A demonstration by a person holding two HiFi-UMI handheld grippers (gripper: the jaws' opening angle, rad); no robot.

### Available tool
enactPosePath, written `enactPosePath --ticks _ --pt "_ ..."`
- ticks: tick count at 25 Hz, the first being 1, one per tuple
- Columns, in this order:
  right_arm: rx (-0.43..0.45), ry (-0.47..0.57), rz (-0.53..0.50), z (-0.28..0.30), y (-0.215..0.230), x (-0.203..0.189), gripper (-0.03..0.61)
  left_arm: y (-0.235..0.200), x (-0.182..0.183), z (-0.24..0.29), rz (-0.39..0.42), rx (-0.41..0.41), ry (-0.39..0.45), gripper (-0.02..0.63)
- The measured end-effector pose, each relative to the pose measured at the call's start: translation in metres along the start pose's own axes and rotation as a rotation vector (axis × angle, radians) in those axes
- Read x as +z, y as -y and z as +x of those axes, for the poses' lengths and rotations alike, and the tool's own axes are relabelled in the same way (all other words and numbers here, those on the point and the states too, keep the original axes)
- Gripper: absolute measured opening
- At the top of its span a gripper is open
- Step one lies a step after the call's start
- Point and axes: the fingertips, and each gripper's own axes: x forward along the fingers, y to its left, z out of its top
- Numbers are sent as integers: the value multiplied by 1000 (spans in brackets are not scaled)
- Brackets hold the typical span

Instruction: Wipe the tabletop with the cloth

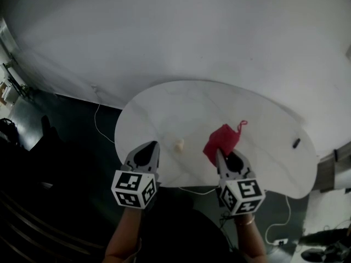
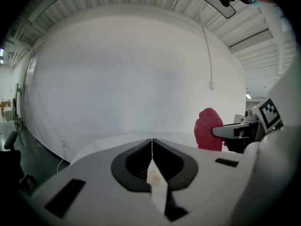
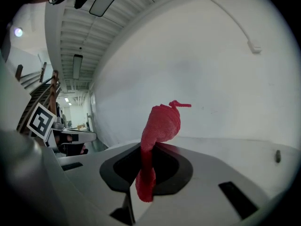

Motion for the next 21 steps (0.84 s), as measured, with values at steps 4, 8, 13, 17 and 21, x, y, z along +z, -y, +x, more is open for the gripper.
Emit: enactPosePath --ticks 4,8,13,17,21 --pt "-16 0 -37 -5 5 -2 49 6 3 -1 12 0 3 6" --pt "-2 21 -29 -7 3 4 49 11 4 -3 35 1 0 8" --pt "-8 19 -64 -12 2 2 49 19 2 -4 38 -10 -3 8" --pt "-15 16 -87 -14 1 -1 49 19 2 -6 34 -8 0 8" --pt "-24 25 -108 -15 -4 1 49 13 0 -10 6 -11 -1 6"
